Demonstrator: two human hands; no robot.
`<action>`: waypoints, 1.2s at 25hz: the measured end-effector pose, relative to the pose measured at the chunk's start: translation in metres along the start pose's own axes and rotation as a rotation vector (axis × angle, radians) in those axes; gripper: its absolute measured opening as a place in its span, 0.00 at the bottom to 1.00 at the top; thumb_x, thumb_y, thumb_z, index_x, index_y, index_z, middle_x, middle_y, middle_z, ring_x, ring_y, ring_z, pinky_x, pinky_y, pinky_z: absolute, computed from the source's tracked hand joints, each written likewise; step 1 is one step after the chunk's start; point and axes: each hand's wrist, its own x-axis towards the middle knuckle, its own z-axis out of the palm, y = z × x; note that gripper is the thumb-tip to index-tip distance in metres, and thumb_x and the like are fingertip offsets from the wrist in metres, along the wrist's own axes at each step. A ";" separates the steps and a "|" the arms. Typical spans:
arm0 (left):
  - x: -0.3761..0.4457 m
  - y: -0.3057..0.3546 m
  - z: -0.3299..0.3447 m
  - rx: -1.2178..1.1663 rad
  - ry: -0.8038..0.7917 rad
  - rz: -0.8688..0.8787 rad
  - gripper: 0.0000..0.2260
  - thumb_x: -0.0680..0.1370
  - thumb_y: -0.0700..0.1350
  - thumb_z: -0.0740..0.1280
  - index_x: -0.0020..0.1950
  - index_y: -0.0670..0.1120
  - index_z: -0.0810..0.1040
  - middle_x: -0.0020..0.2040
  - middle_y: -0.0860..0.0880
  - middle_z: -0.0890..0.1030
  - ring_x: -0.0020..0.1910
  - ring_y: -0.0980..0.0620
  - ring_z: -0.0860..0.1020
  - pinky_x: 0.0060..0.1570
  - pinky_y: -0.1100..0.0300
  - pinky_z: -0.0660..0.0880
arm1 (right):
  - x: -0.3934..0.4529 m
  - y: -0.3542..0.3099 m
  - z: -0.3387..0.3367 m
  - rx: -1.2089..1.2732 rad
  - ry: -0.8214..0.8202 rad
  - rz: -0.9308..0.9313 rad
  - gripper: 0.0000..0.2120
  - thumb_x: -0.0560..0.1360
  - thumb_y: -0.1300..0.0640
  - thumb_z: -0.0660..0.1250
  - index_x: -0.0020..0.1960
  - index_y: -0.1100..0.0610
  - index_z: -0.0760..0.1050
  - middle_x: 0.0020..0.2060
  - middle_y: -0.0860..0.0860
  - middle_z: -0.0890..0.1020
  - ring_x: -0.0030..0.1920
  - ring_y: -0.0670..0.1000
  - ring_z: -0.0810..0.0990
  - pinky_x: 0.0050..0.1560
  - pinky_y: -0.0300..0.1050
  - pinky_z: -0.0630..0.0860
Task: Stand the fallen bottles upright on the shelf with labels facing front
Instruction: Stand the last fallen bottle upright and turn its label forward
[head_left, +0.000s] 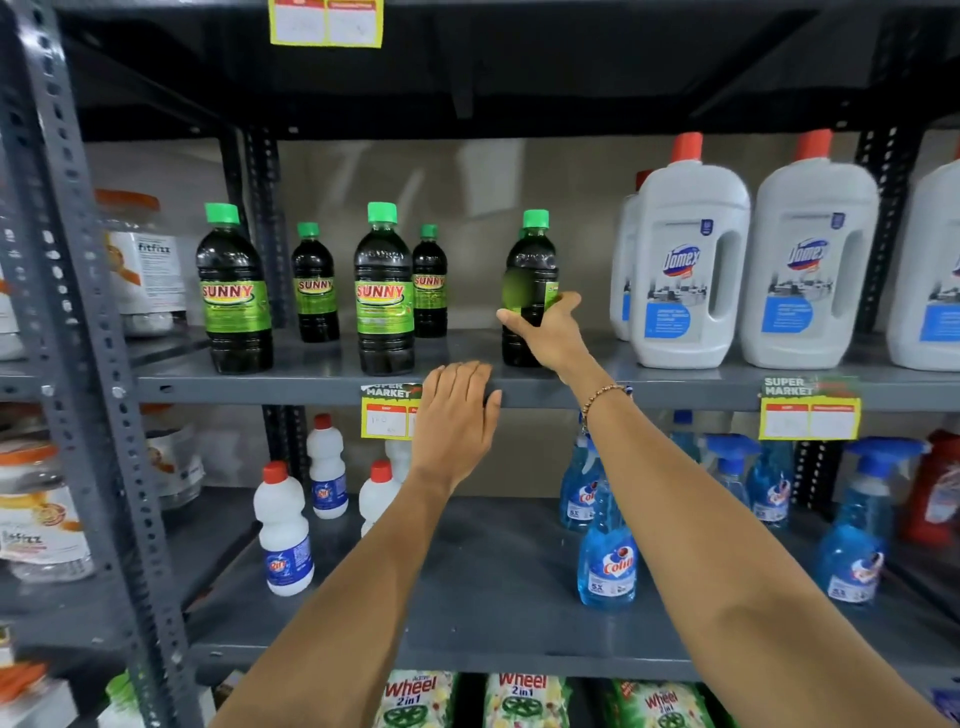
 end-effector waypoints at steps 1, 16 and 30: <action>-0.001 0.000 0.001 0.014 0.008 0.000 0.16 0.80 0.50 0.54 0.59 0.42 0.75 0.56 0.45 0.80 0.54 0.45 0.77 0.62 0.53 0.64 | 0.002 0.002 0.002 -0.005 0.001 0.006 0.35 0.73 0.51 0.72 0.66 0.64 0.54 0.61 0.58 0.72 0.55 0.52 0.72 0.53 0.43 0.71; -0.004 0.002 0.006 0.040 0.036 -0.015 0.16 0.80 0.50 0.53 0.59 0.42 0.73 0.56 0.44 0.79 0.55 0.43 0.76 0.64 0.51 0.62 | 0.007 0.012 -0.005 -0.022 0.028 0.124 0.40 0.68 0.58 0.74 0.72 0.63 0.55 0.63 0.58 0.75 0.58 0.53 0.75 0.54 0.44 0.73; -0.004 0.002 0.005 0.029 0.047 -0.016 0.16 0.81 0.49 0.53 0.59 0.42 0.72 0.55 0.44 0.79 0.54 0.44 0.75 0.64 0.51 0.63 | 0.008 0.014 -0.004 -0.126 0.036 0.102 0.33 0.66 0.54 0.76 0.65 0.63 0.65 0.61 0.58 0.76 0.56 0.53 0.75 0.52 0.45 0.73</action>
